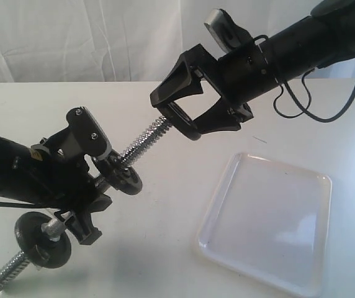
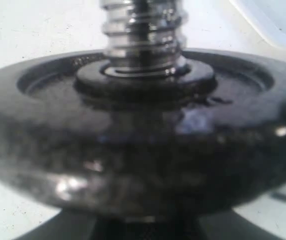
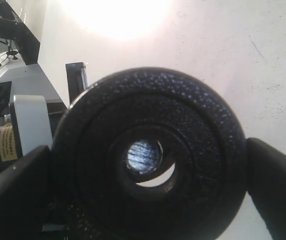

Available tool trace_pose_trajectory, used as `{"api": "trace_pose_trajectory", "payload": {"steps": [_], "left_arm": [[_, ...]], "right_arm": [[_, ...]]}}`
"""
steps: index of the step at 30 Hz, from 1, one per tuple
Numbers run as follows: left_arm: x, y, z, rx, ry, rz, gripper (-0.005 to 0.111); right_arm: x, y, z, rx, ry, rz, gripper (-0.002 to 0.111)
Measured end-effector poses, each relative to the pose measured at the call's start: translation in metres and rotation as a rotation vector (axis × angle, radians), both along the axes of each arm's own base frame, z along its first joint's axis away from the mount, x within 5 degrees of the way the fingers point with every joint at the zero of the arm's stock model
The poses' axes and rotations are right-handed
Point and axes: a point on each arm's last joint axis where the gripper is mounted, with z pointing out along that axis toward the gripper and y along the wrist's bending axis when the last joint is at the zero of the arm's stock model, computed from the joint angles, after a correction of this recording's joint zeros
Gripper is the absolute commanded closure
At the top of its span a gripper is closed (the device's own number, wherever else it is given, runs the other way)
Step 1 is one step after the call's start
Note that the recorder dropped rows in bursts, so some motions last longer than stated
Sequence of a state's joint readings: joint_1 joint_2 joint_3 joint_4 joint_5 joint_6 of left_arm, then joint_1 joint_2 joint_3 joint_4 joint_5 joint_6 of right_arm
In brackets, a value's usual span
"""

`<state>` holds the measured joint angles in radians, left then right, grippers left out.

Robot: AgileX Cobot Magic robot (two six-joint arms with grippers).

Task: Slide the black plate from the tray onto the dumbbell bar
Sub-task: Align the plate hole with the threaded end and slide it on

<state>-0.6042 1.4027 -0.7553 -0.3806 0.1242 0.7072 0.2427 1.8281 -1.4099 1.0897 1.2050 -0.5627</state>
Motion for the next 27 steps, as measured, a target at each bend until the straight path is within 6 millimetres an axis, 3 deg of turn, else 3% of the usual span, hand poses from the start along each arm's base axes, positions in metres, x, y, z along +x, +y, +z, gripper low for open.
{"api": "trace_pose_trajectory", "payload": {"steps": [9, 15, 27], "left_arm": [[0.0, 0.0, 0.0, -0.003, -0.002, 0.005, 0.107], [0.0, 0.0, 0.0, -0.002, -0.003, 0.004, 0.107], [0.0, 0.0, 0.0, -0.002, -0.003, 0.004, 0.107]], "right_arm": [[0.0, 0.001, 0.002, 0.02, 0.003, -0.007, 0.108], [-0.007, 0.002, 0.016, 0.041, -0.027, -0.001, 0.108], [-0.008, 0.0, 0.013, -0.005, -0.037, 0.017, 0.108]]}}
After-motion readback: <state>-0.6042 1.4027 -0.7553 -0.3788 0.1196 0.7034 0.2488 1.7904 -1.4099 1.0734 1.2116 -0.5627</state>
